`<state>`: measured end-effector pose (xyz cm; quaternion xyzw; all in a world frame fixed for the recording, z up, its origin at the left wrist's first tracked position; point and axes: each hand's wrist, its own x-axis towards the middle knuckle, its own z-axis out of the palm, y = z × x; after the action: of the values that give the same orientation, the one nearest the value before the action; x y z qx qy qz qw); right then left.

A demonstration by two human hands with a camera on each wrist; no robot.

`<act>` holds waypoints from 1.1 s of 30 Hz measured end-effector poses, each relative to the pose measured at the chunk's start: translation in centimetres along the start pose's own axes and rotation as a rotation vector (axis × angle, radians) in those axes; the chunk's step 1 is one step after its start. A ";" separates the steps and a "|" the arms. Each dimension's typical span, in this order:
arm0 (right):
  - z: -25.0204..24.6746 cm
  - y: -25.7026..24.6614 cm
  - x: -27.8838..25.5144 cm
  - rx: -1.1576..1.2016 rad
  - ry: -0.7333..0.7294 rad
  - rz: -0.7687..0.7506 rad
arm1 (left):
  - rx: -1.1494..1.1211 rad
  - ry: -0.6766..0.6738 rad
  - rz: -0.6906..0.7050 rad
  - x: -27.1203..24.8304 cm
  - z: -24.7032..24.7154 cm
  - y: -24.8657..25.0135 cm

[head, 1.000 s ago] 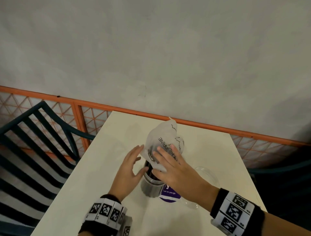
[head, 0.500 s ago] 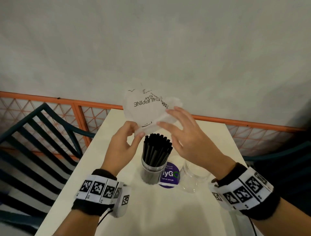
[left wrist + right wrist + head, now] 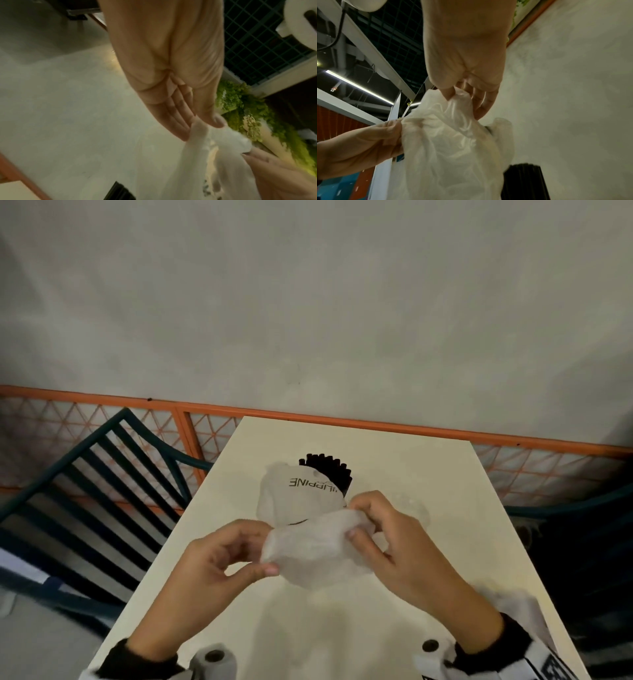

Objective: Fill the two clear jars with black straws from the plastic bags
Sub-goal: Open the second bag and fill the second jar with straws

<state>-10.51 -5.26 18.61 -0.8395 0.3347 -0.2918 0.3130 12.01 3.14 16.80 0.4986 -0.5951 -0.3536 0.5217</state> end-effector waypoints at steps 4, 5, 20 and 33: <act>1.7 2.6 -2.9 0.287 -0.199 0.138 | 0.004 0.208 -0.112 -2.9 1.1 -1.8; 2.1 3.7 -3.8 0.276 -0.269 0.170 | -0.027 0.242 -0.160 -3.7 1.4 -2.3; 9.6 7.0 -8.8 -0.096 -0.297 0.214 | -0.085 -0.101 -0.543 -10.2 1.4 -6.4; 16.6 5.0 -6.0 -0.004 0.201 0.561 | 0.368 0.322 -0.409 -11.4 -2.4 -10.6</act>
<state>-4.41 1.75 2.83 -0.6815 0.5837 -0.2750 0.3452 16.27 11.71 4.25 0.7435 -0.4465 -0.2540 0.4281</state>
